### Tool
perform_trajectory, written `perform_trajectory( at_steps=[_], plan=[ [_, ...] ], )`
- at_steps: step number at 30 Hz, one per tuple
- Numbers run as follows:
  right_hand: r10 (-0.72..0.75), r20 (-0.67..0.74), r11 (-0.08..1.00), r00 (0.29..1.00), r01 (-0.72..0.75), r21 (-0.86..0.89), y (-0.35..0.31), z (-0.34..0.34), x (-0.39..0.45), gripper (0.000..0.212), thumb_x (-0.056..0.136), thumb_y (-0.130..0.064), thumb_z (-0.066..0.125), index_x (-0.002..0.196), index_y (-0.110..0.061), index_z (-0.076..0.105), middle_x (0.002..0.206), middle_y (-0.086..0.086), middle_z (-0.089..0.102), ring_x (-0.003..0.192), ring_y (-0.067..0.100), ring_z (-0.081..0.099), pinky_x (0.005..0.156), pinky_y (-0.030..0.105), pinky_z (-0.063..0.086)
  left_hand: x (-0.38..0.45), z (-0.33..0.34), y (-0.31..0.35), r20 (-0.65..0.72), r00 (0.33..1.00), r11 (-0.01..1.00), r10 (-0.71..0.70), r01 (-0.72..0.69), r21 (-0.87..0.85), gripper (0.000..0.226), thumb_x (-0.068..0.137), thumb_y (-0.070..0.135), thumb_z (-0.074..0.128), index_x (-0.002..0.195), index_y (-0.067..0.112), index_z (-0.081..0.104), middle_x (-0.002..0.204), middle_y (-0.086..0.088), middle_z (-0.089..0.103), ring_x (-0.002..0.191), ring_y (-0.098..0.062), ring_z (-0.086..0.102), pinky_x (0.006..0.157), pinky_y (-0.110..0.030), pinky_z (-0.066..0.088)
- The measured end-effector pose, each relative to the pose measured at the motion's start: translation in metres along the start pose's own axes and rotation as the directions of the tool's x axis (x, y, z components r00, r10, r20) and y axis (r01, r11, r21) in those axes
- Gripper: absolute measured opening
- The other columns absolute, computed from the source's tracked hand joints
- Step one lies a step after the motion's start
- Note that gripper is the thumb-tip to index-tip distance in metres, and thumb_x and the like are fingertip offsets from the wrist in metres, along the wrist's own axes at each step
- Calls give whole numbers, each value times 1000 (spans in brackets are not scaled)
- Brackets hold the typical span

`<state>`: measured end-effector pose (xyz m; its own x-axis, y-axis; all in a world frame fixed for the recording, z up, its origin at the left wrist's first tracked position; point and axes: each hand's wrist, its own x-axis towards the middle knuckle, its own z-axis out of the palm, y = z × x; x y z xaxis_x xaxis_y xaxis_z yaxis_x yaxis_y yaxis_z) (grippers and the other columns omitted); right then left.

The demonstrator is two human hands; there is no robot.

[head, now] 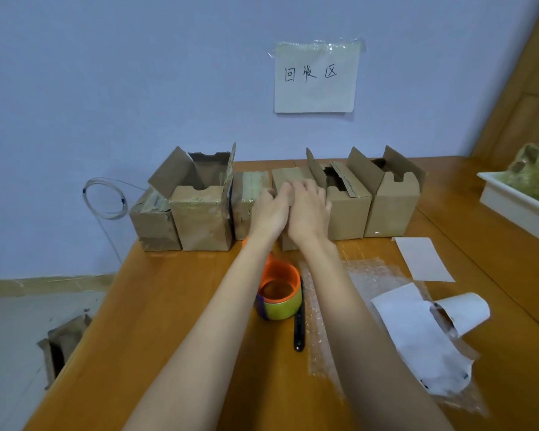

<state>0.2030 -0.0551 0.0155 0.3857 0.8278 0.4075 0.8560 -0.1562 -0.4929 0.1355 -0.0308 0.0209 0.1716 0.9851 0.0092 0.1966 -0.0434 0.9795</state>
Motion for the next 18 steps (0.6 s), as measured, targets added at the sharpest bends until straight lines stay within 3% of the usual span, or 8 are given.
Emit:
perform_trajectory(
  at_steps=[3,6,11,14,18],
  plan=[
    [21,29,962,999,-28,271,-17,-4,-1,32,96,-12,43,125,-17,55,130,6,51,119,25,49,96,38,43,-6,-13,6,-92,995,998,34,-38,-41,16,96,31,50,100,18,59,107,0,63,103,-17,59,91,-35,48],
    [46,165,913,985,-109,392,-31,4,-2,24,92,-10,46,112,-15,58,116,5,61,100,22,58,76,33,47,-8,-28,4,-81,997,996,-14,7,-91,12,92,30,54,83,24,58,101,-1,67,99,-16,62,89,-34,50],
    [142,258,857,956,-249,451,-44,22,-9,48,95,-18,52,141,-17,39,138,7,51,123,25,52,98,42,49,-2,-45,-16,-90,994,990,-67,55,-130,18,97,34,46,101,18,55,115,-1,62,109,-20,57,92,-36,45],
    [141,254,858,957,-246,451,-44,28,-6,50,94,-12,52,142,-13,39,145,7,44,131,23,44,103,35,41,1,-55,-26,-114,990,988,-84,68,-137,22,98,36,44,102,20,59,117,-3,63,108,-22,59,98,-41,47],
    [168,231,878,958,-252,406,-47,34,-1,50,94,-9,48,143,-10,39,146,8,41,134,25,40,104,34,36,6,-69,-41,-159,986,995,-59,45,-93,24,100,33,43,105,21,63,123,-3,62,114,-20,55,104,-40,43]
  ],
)
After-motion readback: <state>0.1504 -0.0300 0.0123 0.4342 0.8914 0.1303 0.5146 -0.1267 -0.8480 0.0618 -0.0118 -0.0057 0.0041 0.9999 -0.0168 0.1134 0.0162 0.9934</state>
